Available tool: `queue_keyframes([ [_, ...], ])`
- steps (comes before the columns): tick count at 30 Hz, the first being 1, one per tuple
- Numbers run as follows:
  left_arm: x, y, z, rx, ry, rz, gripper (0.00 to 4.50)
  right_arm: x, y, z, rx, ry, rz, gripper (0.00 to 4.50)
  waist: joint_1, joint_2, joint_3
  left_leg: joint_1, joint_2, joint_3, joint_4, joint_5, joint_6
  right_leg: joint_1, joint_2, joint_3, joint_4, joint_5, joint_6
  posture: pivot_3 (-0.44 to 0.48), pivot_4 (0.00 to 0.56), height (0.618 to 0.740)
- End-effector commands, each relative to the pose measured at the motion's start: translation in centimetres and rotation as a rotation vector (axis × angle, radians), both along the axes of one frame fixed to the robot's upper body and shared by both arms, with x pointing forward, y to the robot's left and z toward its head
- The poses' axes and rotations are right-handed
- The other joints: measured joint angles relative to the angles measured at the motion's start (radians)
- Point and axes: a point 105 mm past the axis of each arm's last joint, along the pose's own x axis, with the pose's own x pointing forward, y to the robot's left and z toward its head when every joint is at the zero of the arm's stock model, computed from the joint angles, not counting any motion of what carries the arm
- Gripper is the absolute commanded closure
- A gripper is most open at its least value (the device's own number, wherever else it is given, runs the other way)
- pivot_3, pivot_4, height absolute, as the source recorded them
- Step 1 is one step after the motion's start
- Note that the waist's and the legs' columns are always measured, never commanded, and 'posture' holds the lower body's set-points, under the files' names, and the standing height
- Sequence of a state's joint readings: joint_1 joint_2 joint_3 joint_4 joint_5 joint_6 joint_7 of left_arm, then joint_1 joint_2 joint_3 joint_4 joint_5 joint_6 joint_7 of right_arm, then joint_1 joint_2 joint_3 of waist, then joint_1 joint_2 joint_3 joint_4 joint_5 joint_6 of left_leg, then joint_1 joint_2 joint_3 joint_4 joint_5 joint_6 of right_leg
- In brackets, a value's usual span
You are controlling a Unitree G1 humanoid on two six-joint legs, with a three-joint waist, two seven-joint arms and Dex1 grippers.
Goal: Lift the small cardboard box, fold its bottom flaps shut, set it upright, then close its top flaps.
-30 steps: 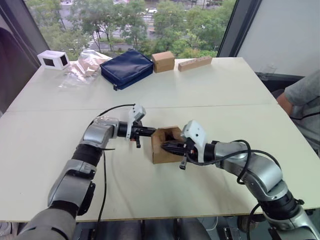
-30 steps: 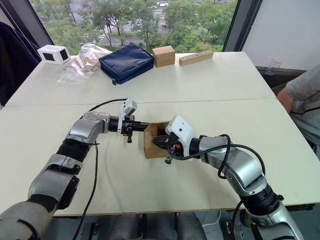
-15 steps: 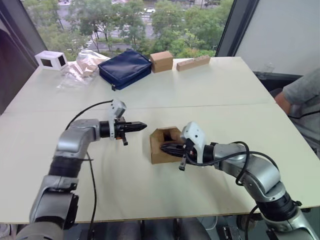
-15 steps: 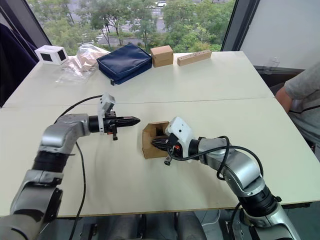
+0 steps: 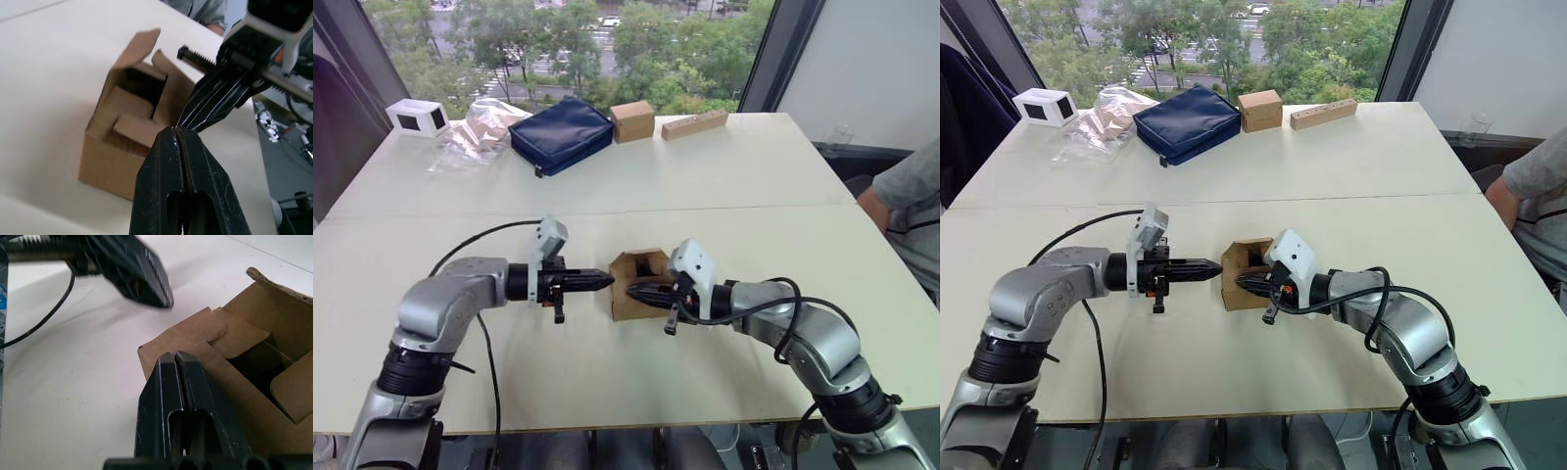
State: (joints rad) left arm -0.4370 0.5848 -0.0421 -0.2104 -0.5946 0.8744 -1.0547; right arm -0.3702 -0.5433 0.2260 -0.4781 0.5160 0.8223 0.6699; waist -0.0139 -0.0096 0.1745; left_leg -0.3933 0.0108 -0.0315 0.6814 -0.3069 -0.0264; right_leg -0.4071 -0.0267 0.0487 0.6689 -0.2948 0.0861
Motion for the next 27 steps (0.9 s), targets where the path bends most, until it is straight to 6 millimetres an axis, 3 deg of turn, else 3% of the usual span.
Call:
queue_keyframes([
  [1, -0.3, -0.7, -0.1, 0.019, -0.043, -0.027, 4.49, 0.2, -0.2, 1.3, 0.018, -0.058, -0.009, 4.5, 0.001, 0.0, 0.0, 0.0, 0.0, 0.0, 0.0, 0.0, 0.0, 0.0, 0.0, 0.0, 0.0, 0.0, 0.0, 0.0, 0.15, 0.74],
  [7, -0.2, -1.3, -0.5, 0.013, -0.043, -0.032, 4.49, 0.0, -0.3, 2.6, 0.041, -0.091, -0.01, 4.5, 0.001, 0.0, 0.0, 0.0, 0.0, 0.0, 0.0, 0.0, 0.0, 0.0, 0.0, 0.0, 0.0, 0.0, 0.0, 0.0, 0.15, 0.74],
  [14, -0.2, -1.8, -0.5, 0.003, -0.042, -0.041, 4.49, 0.1, -0.7, 9.5, 0.272, -0.169, 0.022, 4.5, 0.0, 0.0, 0.0, 0.0, 0.0, 0.0, 0.0, 0.0, 0.0, 0.0, 0.0, 0.0, 0.0, 0.0, 0.0, 0.0, 0.15, 0.74],
  [16, -0.3, -1.9, -0.8, 0.007, -0.041, -0.044, 4.49, 1.6, -0.9, 10.4, 0.281, -0.206, -0.02, 4.5, 0.0, 0.0, 0.0, 0.0, 0.0, 0.0, 0.0, 0.0, 0.0, 0.0, 0.0, 0.0, 0.0, 0.0, 0.0, 0.0, 0.15, 0.74],
  [18, -0.3, -2.0, -1.1, 0.013, -0.042, -0.048, 4.49, 2.8, -1.0, 10.2, 0.244, -0.22, -0.058, 4.5, -0.001, 0.0, 0.0, 0.0, 0.0, 0.0, 0.0, 0.0, 0.0, 0.0, 0.0, 0.0, 0.0, 0.0, 0.0, 0.0, 0.15, 0.74],
  [23, 0.0, -2.3, -0.9, 0.001, -0.054, -0.032, 4.49, 6.1, -1.4, 6.4, -0.016, -0.227, -0.151, 4.5, 0.001, 0.0, 0.0, 0.0, 0.0, 0.001, 0.0, 0.0, 0.0, 0.0, 0.0, 0.0, 0.0, 0.0, 0.0, 0.0, 0.15, 0.74],
  [27, 0.0, -2.4, -0.9, -0.002, -0.061, -0.025, 4.49, 6.2, -1.1, 5.6, -0.078, -0.236, -0.113, 4.5, -0.001, 0.0, 0.0, 0.0, 0.0, 0.001, -0.001, 0.0, 0.0, -0.001, 0.0, 0.0, 0.0, 0.0, 0.0, 0.0, 0.15, 0.74],
])
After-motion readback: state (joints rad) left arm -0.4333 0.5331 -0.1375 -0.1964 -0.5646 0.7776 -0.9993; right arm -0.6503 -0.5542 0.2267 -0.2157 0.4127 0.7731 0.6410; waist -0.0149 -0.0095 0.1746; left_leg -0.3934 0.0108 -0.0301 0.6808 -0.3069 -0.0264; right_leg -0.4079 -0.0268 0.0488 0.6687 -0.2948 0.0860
